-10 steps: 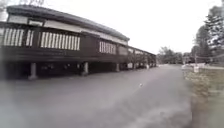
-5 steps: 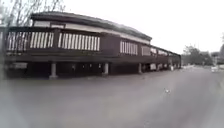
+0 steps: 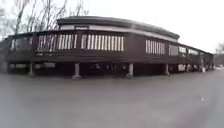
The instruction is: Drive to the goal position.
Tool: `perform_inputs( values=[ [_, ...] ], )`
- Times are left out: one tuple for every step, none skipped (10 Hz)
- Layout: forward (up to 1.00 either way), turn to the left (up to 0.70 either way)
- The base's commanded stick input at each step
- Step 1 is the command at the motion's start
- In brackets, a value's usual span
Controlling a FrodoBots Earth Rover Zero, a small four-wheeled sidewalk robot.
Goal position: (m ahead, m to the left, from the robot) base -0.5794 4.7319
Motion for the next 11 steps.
perform_inputs(
  values=[
    [0.00,0.70],
    [0.00,0.70],
    [0.00,0.70],
    [0.00,0.70],
    [0.00,0.70],
    [0.00,0.70],
    [0.00,0.70],
    [0.00,0.70],
    [0.00,0.70],
    [0.00,0.70],
    [0.00,0.70]
  ],
)
